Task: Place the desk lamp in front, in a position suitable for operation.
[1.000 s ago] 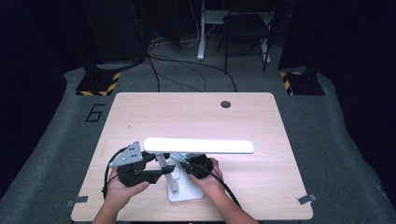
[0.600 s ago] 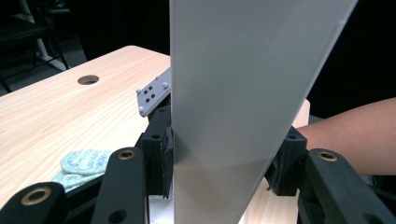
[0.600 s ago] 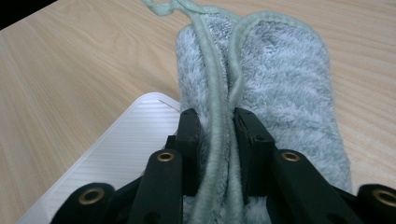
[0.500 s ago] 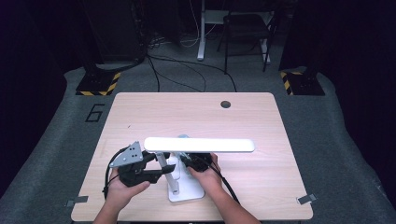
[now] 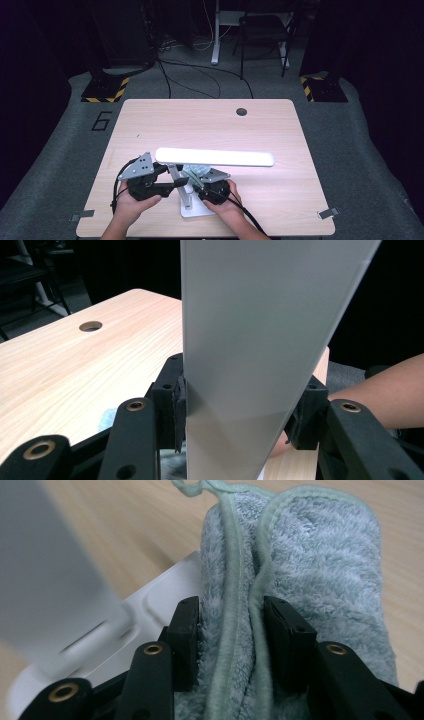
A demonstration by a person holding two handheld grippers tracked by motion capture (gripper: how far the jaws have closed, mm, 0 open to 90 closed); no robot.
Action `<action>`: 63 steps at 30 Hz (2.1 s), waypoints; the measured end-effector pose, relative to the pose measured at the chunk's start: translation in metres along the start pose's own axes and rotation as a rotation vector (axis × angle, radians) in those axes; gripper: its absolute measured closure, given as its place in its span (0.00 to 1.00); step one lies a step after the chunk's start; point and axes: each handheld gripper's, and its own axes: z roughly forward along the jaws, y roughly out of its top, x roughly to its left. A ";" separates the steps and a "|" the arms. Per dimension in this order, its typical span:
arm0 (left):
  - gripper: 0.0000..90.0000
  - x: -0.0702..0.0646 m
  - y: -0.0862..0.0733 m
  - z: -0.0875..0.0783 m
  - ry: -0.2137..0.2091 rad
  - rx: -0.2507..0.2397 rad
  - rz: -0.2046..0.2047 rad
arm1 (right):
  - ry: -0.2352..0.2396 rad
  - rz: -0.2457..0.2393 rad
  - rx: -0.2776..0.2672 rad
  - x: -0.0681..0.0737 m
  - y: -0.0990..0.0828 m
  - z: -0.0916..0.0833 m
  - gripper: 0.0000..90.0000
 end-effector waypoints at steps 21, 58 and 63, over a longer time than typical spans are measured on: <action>0.58 -0.001 0.000 0.000 0.005 0.004 0.001 | 0.149 0.018 0.021 0.012 -0.023 -0.033 0.79; 0.58 0.004 -0.002 -0.001 -0.051 -0.010 0.009 | 0.214 0.146 -0.020 -0.014 0.029 0.013 0.82; 0.58 0.005 -0.003 -0.001 -0.065 -0.015 0.012 | 0.279 0.082 0.026 -0.005 0.023 0.016 0.84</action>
